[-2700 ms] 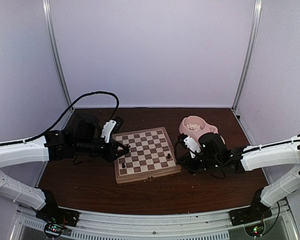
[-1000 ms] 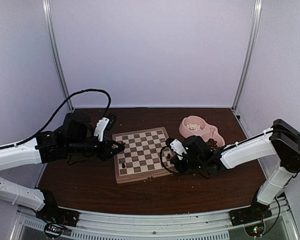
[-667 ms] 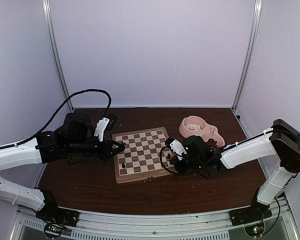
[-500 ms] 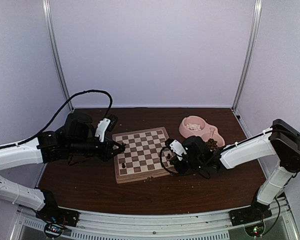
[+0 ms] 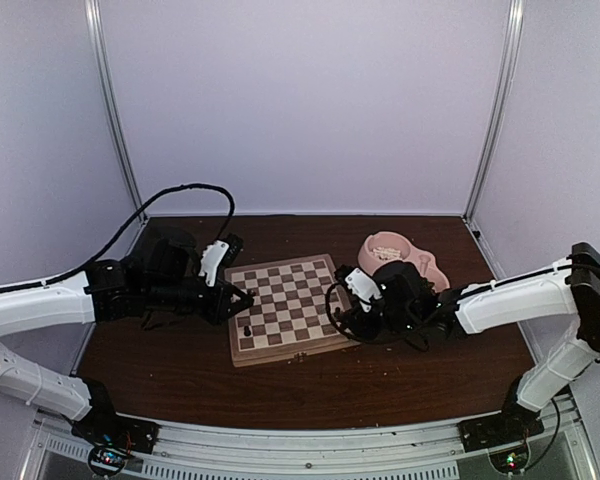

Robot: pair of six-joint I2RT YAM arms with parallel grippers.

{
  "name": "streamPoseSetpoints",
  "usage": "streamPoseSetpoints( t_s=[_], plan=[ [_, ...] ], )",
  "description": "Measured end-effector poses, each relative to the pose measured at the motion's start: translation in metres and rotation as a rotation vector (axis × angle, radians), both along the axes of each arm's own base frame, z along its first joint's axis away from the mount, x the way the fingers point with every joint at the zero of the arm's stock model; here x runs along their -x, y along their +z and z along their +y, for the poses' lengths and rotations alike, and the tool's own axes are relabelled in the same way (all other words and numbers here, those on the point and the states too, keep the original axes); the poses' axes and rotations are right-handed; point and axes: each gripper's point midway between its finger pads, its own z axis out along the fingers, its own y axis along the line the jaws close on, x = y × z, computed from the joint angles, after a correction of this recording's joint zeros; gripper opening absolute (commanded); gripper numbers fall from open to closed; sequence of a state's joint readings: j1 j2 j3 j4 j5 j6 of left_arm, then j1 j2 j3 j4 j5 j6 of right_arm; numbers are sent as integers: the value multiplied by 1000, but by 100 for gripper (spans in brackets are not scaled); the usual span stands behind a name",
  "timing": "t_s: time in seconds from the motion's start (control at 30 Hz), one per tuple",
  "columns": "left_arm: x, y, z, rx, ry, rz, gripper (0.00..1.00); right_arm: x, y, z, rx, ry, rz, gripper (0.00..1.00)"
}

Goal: Set up the chess pieces on the board
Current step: Place the knight at b8, then place the pawn on the chessboard.

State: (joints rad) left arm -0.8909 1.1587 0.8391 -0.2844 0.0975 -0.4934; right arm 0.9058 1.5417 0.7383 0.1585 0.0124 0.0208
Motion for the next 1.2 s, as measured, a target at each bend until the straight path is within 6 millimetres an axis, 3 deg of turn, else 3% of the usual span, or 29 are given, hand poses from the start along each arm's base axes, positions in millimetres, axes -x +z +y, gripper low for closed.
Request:
streamPoseSetpoints(
  t_s=[0.2, 0.37, 0.47, 0.67, 0.9, 1.2],
  plan=[
    [-6, -24, -11, -82, -12, 76, 4, -7, 57, 6, -50, 31, -115, 52],
    [-10, -40, -27, -165, -56, 161, 5, -15, 71, 11, -65, 46, -175, 50],
    [-12, -45, -32, -216, -72, 196, 5, -13, 63, 16, -91, 72, -189, 50],
    [-11, -55, -49, -240, -126, 271, 5, 13, 26, 27, -100, 222, -134, 62],
    [0, -76, -66, -212, -184, 390, 6, 31, 38, 42, -155, 348, -179, 65],
    [-9, -78, -85, -209, -184, 444, 8, 50, 32, 64, -133, 477, -192, 63]
  ],
)
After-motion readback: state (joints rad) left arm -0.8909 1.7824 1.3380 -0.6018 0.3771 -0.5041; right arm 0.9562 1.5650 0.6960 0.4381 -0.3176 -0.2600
